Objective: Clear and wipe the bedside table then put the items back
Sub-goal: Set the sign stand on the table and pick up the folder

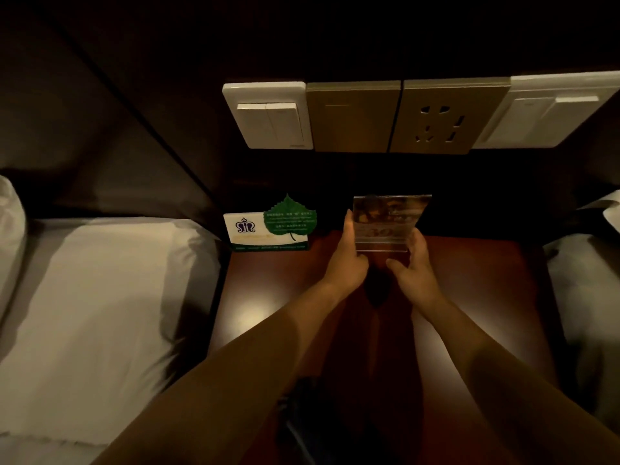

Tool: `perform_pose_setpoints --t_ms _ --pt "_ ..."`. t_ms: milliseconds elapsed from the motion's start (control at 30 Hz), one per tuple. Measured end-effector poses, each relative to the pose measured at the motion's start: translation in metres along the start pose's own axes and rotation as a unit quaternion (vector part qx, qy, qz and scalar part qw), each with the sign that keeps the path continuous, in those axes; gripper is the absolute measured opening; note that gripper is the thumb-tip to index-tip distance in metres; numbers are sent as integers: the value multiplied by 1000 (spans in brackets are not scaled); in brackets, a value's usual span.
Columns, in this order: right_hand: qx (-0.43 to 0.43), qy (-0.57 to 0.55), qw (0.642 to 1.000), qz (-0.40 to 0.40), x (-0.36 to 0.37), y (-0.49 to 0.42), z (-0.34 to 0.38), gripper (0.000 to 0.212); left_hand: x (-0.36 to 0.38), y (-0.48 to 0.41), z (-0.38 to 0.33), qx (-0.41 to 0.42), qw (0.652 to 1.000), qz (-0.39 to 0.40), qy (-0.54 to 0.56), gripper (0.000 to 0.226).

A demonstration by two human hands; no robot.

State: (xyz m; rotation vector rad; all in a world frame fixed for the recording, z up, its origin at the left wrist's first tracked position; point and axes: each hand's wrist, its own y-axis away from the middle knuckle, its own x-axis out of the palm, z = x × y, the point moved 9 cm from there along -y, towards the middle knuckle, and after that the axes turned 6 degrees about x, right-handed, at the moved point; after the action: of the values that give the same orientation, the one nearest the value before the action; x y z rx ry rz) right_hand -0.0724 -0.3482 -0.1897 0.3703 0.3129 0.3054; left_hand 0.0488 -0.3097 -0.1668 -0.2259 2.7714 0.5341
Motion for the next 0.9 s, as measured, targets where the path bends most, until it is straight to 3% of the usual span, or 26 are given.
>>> perform_pose_setpoints --t_ms 200,333,400,567,700,800,900 --pt "10 5 1000 -26 -3 3 -1 73 -10 2 -2 4 1000 -14 8 86" --pt "58 -38 986 -151 -7 39 -14 58 -40 36 6 10 997 -62 44 76" --pt "47 -5 984 -173 10 65 -15 48 -61 64 24 8 995 -83 59 68" --pt "-35 104 992 -66 112 118 4 36 -145 150 103 -82 979 -185 28 55" --pt "-94 201 975 29 205 154 23 27 -218 206 160 -158 966 -203 -2 50" --pt "-95 319 941 65 264 178 22 36 -261 242 189 -207 962 -170 -52 54" --pt "-134 465 873 55 314 207 23 43 -303 274 207 -222 955 -153 -121 61"
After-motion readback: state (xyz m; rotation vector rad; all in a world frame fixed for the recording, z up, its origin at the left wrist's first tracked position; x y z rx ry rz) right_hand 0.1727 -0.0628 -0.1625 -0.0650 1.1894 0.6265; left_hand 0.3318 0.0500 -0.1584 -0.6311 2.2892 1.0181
